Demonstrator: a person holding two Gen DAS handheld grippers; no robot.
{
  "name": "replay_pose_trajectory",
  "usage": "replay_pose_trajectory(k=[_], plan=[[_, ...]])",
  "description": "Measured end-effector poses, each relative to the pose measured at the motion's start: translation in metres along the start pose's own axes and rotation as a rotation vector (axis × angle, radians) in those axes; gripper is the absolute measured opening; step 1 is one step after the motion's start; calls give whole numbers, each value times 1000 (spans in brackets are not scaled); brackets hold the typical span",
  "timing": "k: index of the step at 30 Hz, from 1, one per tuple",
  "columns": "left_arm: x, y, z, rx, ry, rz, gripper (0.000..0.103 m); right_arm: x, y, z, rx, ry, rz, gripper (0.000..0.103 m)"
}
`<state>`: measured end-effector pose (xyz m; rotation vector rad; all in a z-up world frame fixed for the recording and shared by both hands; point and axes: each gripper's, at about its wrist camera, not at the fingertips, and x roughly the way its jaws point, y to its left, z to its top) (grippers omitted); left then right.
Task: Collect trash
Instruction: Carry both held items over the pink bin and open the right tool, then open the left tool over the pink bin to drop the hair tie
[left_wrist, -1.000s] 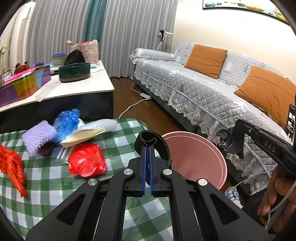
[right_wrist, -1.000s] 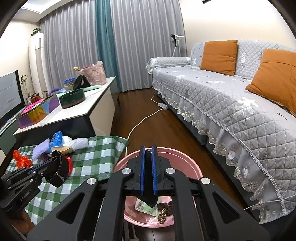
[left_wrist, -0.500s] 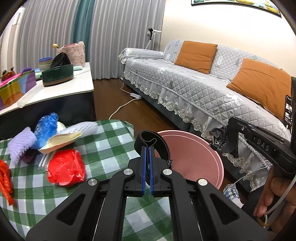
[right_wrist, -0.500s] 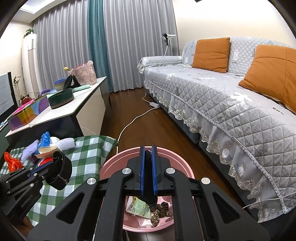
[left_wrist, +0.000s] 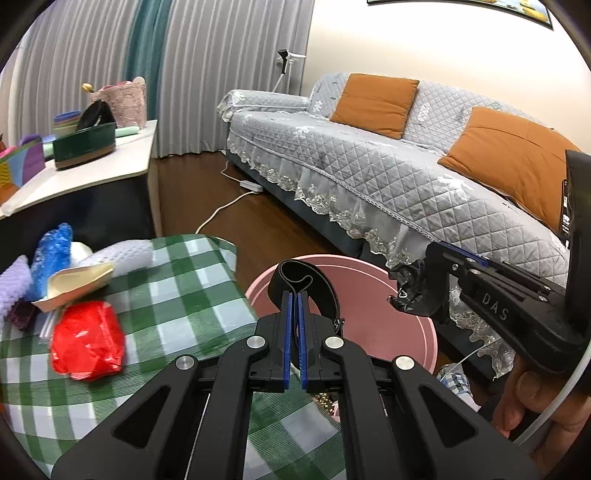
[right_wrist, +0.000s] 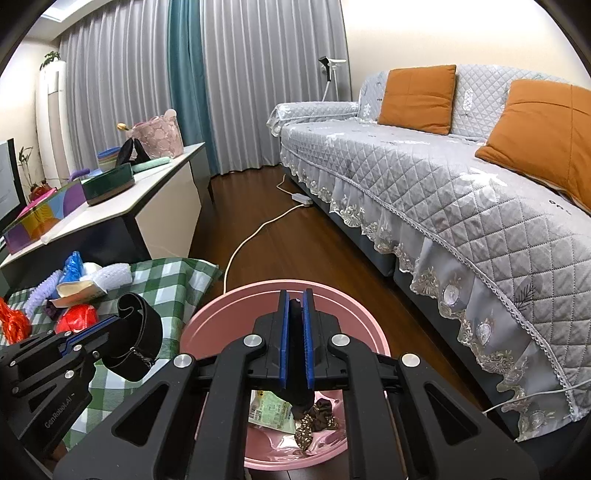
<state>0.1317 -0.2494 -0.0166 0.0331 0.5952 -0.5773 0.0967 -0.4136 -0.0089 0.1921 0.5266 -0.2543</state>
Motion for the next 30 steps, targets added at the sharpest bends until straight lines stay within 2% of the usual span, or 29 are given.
replay_pose_trajectory(k=[4,6,7,8,10,13,19,30], plan=[[8,-3,2,-7,1,-27,3,2,-7,0,9,4,-11,8],[11,-5,4,-1,-1,-61,4,3,-10,1,17,7,-5,11],[14,-7,5,6,6,-78,4,4,-11,1,20,7,-7,16],[15,-7,4,7,12,-84,8,4,-13,1,22,4,-17,35],[17,-5,3,-7,15,-93,15,2,-18,1,48,-10,-43,57],[16,1,3,-37,17,-91,15,1,-23,3,72,-9,-53,57],[-5,5,9,-32,-10,-78,15,-12,-14,11,68,-36,-36,57],[-79,31,19,-32,-81,7,15,-61,24,30,50,-106,38,57]])
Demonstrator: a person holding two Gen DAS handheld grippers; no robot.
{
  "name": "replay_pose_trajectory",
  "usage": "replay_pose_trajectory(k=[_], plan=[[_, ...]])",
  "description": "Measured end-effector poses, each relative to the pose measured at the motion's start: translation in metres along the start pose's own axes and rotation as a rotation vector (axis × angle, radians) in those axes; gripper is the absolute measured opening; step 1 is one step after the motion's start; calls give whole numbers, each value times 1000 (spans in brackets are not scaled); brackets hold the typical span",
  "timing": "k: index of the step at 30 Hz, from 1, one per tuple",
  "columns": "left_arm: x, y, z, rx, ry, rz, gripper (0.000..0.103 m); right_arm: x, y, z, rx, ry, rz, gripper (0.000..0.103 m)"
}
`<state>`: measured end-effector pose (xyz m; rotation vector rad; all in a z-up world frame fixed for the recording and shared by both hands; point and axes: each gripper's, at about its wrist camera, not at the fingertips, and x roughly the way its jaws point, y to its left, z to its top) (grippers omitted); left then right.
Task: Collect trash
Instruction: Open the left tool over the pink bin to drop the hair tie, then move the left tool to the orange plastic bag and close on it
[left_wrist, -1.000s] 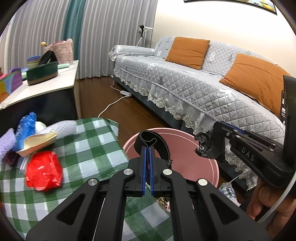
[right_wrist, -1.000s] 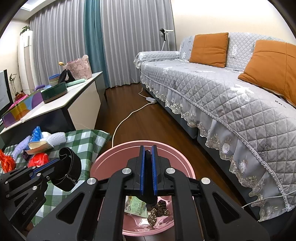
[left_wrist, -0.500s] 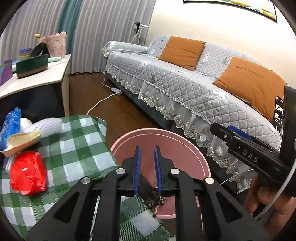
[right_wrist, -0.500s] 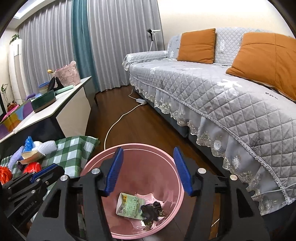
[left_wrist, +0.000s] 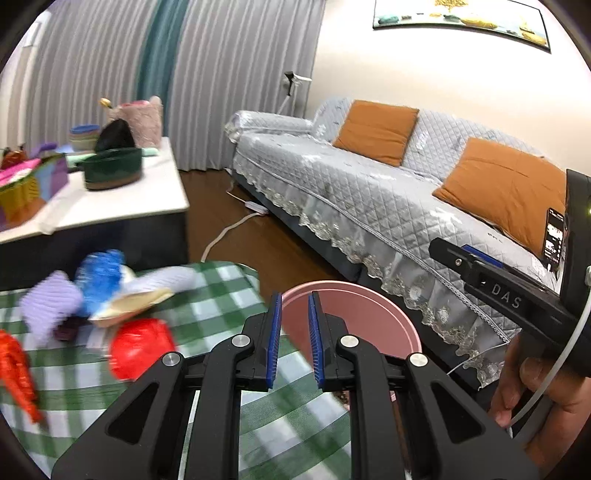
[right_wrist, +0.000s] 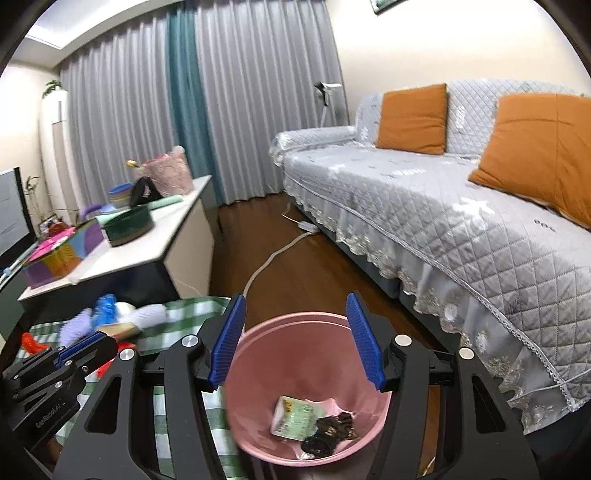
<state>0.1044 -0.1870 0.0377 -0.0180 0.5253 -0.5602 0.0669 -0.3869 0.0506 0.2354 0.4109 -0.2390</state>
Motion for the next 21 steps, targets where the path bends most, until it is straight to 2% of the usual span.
replay_pose_trajectory(k=[10,21], plan=[[-60,51,-10,-26,-32,137,15,-25,58,7,-43,-24,115,57],[-94,133,-27,-134,-37,298,15,-6,121,-4,-60,22,219,57]])
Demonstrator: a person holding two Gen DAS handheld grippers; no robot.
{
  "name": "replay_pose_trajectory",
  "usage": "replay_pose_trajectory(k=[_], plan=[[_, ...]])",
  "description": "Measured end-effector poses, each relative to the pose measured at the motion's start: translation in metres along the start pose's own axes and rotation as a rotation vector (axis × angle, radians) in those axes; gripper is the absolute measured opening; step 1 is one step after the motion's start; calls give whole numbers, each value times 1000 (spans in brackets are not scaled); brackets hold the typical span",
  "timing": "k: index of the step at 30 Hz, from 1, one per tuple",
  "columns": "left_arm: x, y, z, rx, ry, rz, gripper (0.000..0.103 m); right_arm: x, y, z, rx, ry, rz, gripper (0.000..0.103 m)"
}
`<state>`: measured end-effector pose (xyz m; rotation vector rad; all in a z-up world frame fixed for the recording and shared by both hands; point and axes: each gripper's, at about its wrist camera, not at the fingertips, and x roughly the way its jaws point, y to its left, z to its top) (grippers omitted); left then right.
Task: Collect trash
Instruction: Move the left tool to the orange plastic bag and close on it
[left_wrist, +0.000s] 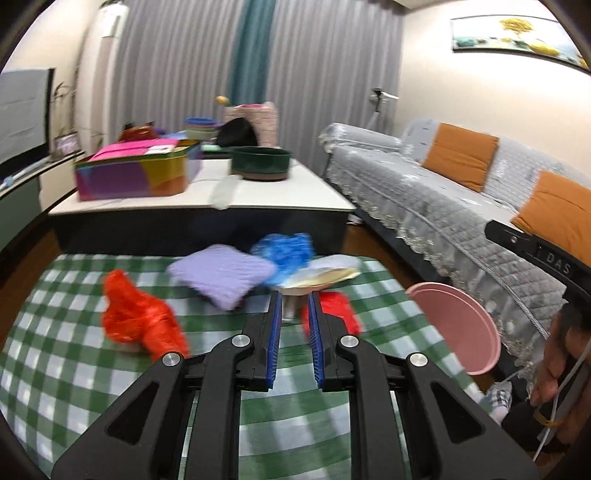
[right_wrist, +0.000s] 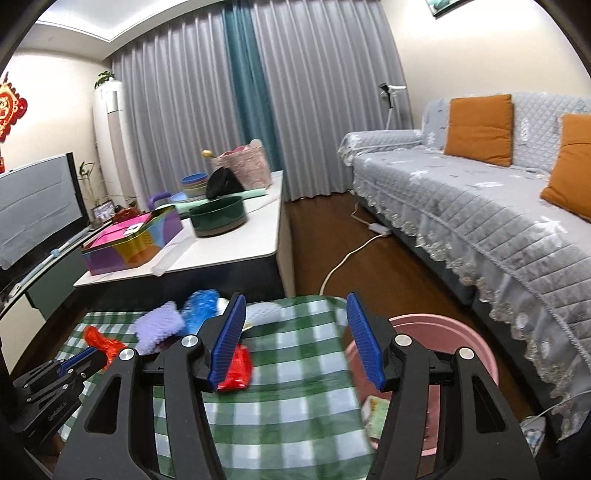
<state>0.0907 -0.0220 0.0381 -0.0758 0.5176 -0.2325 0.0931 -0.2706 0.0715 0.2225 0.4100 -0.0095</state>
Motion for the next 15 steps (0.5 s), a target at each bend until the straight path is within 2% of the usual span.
replay_pose_trajectory(k=[8,10,11,12,14,15], plan=[[13,43,-7,-52,17,126,17,41,29,-19,-1,76,44,57],[20,50,-10,-70,29,167,33,53,34,-24,1,100,53,58],[23,55,-13,-81,34,193,44,59,37,-27,2,113,58,63],[26,60,-15,-93,38,215,48,64,39,-30,2,122,59,68],[32,68,-20,-108,51,241,49,75,45,-35,6,141,66,84],[35,72,-22,-116,60,254,53,82,48,-39,8,157,71,86]])
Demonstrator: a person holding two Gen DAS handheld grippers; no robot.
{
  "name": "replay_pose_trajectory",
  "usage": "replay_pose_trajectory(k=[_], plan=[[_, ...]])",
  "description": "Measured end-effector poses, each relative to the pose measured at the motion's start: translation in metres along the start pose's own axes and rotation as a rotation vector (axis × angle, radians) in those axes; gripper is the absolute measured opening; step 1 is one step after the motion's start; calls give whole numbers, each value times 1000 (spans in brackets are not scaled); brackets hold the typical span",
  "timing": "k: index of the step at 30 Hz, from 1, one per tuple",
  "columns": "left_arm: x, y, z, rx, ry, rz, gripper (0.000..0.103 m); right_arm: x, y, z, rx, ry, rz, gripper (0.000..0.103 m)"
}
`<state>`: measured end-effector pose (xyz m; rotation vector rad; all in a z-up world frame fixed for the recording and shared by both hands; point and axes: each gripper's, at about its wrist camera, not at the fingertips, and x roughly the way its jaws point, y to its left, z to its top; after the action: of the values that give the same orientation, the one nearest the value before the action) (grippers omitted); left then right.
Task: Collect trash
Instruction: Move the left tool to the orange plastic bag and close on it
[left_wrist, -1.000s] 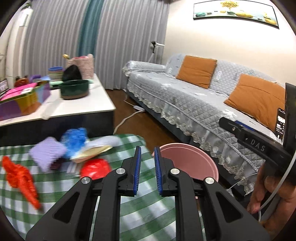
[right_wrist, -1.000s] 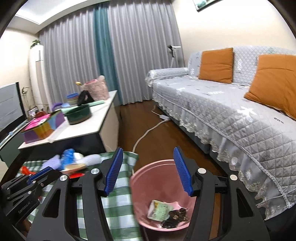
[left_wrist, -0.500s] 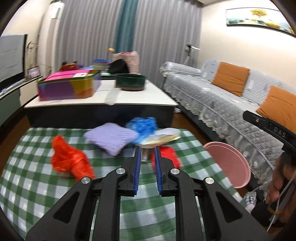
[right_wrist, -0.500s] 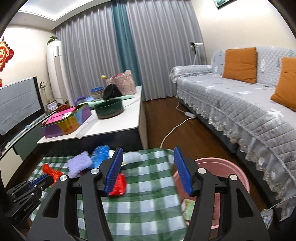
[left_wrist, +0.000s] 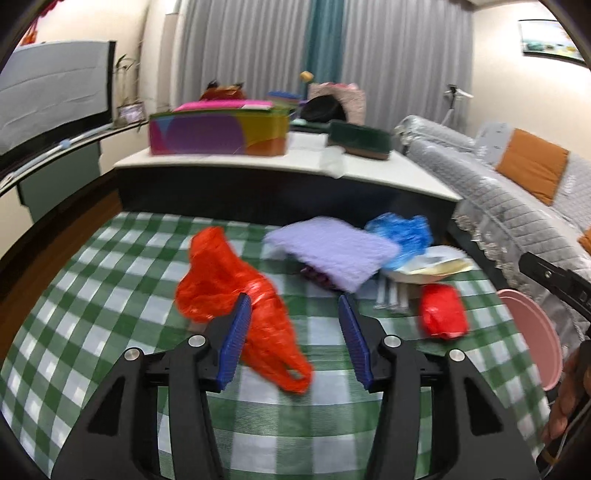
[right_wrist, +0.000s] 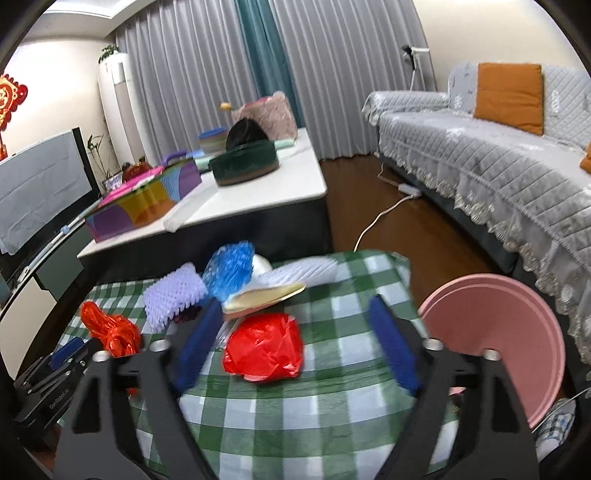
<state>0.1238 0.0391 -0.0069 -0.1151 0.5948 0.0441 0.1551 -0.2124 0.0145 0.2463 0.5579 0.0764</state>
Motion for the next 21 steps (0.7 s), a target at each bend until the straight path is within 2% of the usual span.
replay_pose_trajectory(k=[5,13,21], plan=[[19,16,-3,-45,33,44,58,33,13,-11,-14,73,8,90],[46,26,0,-86,97,62,59,76,23,-20,-12,173,9,91],[58,28,0,-97,133,69,59,96,30,-25,-19,237,-22,91]])
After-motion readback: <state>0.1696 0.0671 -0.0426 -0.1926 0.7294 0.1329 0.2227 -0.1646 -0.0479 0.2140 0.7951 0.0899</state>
